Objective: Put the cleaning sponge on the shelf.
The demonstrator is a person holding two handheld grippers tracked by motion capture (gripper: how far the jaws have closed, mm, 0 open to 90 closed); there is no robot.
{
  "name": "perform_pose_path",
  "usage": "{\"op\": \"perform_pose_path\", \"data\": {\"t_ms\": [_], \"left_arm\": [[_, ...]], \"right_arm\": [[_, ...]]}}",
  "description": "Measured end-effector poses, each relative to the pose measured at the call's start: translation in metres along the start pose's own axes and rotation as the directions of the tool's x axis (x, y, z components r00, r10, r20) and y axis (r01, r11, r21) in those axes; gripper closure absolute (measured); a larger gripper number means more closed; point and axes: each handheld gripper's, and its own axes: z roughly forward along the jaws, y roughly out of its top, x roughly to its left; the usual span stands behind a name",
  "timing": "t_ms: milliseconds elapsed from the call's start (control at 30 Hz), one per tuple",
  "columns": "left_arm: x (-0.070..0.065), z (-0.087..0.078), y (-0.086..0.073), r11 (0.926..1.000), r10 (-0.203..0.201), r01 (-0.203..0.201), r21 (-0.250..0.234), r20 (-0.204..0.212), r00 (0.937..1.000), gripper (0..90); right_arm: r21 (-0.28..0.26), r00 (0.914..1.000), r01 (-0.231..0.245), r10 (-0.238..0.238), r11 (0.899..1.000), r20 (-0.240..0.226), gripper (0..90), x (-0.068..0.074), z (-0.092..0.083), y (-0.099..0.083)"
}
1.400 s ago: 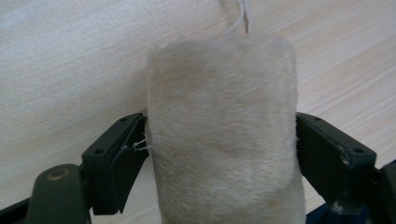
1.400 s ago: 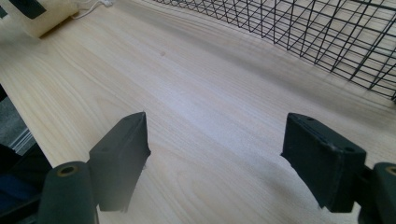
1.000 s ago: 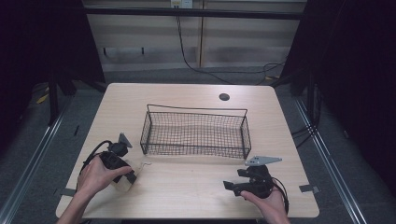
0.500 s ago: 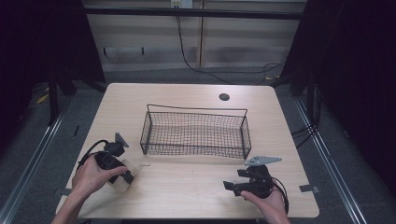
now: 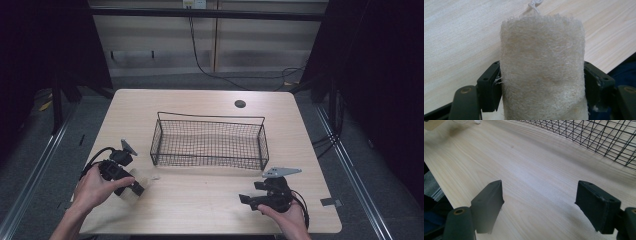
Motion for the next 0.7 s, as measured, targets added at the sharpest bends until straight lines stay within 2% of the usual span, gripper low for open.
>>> {"op": "perform_pose_path", "data": {"t_ms": [400,600,633,700], "left_arm": [[-0.003,-0.009,-0.003,0.9996,0.018,-0.017,-0.023,0.022,0.9996,27.7],[-0.003,-0.013,-0.002,0.9999,0.006,-0.006,-0.015,0.020,0.9998,27.7],[-0.004,-0.015,-0.002,0.9997,0.017,-0.016,-0.017,0.041,0.9990,27.7],[-0.004,-0.018,-0.002,0.9995,0.025,-0.025,-0.018,0.041,0.9988,27.7]], "right_arm": [[0.000,1.0000,-0.001,0.001,1.000,0.000,21.3,0.000,0.000,0.000],[0.000,1.0000,-0.004,0.004,1.000,-0.002,21.3,-0.001,0.000,0.000],[-0.002,0.9998,-0.018,0.018,1.000,-0.004,21.1,-0.002,0.001,0.000],[-0.002,0.9997,-0.023,0.023,1.000,-0.003,21.0,-0.003,0.001,0.001]]}}
